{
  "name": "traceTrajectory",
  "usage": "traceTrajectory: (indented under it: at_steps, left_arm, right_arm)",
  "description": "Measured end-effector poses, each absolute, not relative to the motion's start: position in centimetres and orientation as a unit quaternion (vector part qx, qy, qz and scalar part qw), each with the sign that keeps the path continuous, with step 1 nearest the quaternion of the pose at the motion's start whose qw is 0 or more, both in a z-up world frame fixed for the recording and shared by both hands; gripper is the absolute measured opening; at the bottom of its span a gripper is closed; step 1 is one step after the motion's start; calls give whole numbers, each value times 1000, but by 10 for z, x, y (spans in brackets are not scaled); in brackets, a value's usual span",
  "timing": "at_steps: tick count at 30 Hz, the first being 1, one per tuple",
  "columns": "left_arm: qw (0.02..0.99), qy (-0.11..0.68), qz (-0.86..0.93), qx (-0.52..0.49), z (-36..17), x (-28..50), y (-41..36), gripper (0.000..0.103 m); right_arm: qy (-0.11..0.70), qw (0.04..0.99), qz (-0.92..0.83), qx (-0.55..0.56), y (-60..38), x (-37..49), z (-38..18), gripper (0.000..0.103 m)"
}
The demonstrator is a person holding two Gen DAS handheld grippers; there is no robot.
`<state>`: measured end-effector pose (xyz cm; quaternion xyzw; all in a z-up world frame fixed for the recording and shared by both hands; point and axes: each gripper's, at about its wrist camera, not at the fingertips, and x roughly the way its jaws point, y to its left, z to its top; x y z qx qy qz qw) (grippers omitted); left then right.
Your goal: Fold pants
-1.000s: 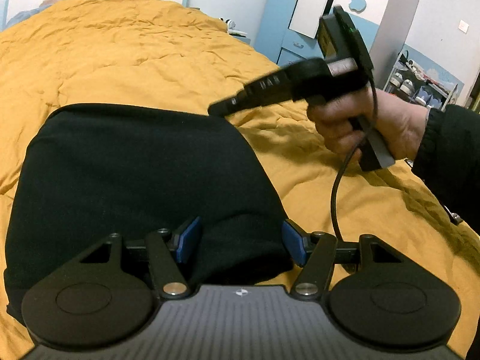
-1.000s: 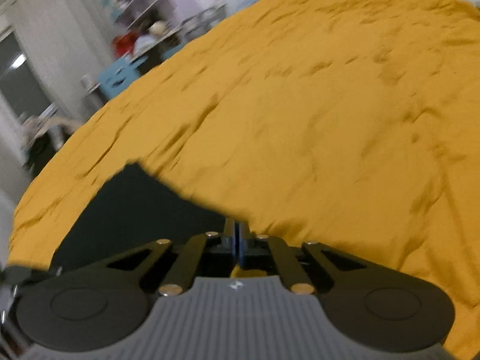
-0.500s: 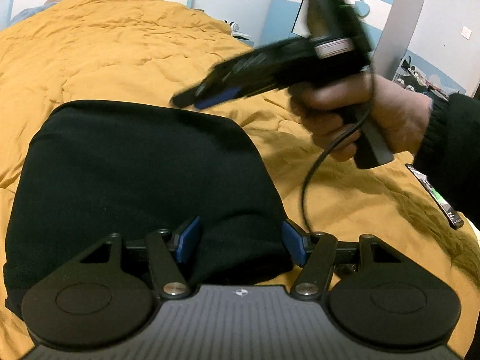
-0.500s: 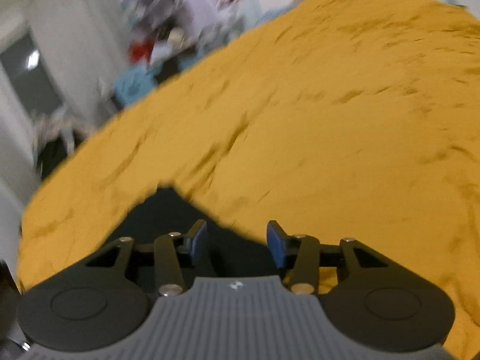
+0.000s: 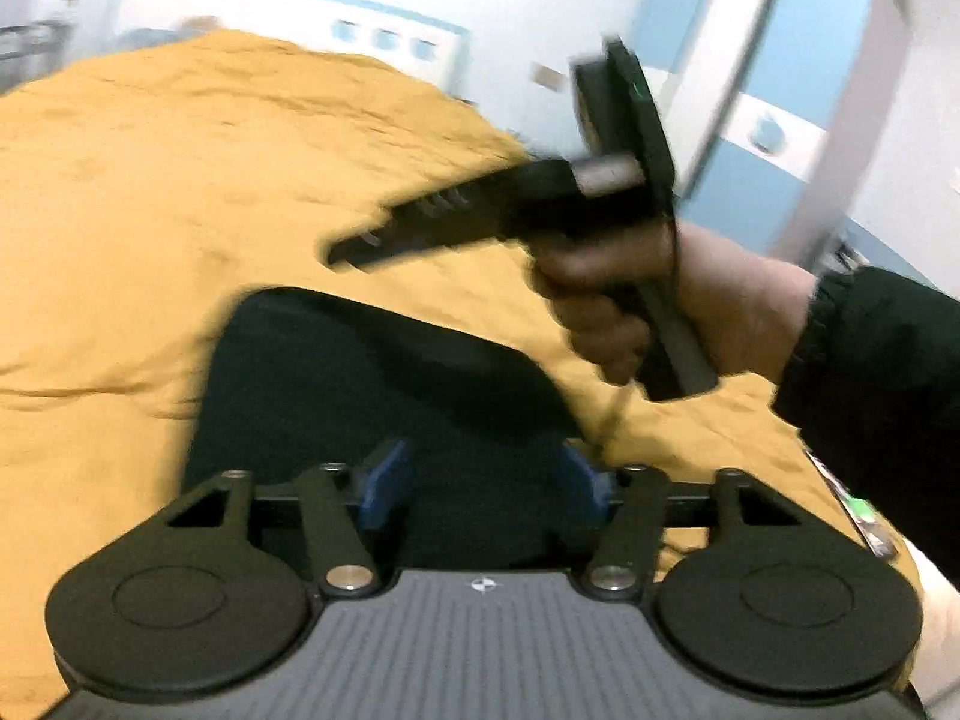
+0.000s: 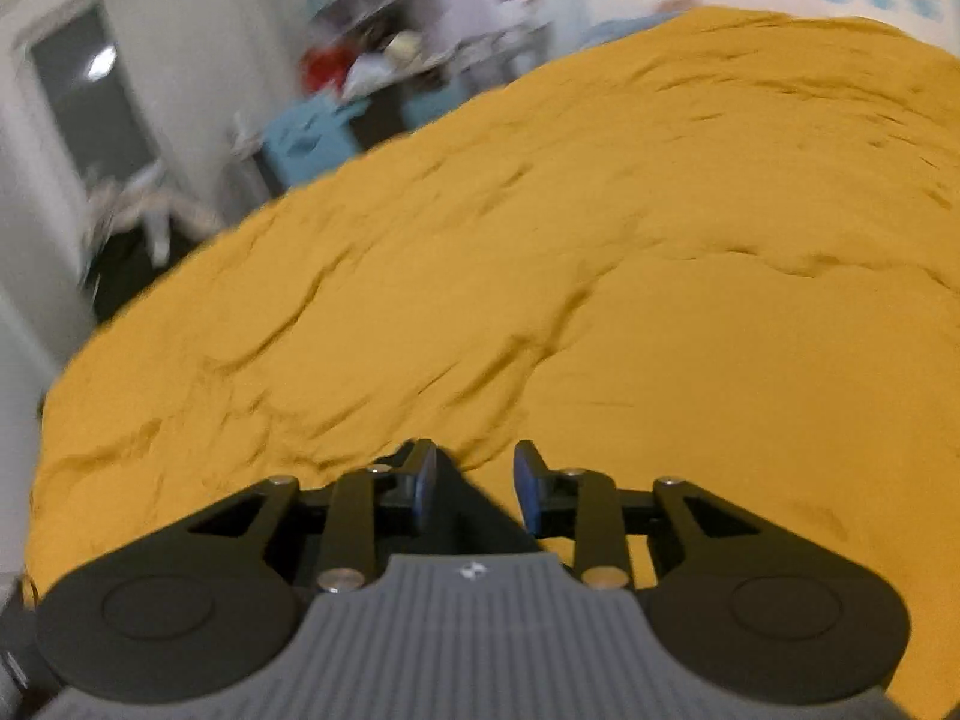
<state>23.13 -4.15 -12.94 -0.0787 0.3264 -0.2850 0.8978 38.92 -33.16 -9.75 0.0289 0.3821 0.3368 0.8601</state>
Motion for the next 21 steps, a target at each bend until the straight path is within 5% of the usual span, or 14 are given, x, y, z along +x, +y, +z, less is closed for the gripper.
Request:
traceTrajectory:
  at_steps: [6,8,19,21]
  left_arm:
    - [892,375,-210,-138,-162,245,21,69]
    - [892,387,-189,-138,-169,248,23,70]
    - [859,435,-210,-169,-181,253,20,65]
    - [858,434,-212,-174,-181,252,23,65]
  right_arm:
    - [433,831,350,-18,-276,422,-124,26]
    - [449,825,343,-25,-269,431,-134,1]
    - [436,853,280,63,-305,450,-134,0]
    - [432,845,311,52,-295,444,-129,8]
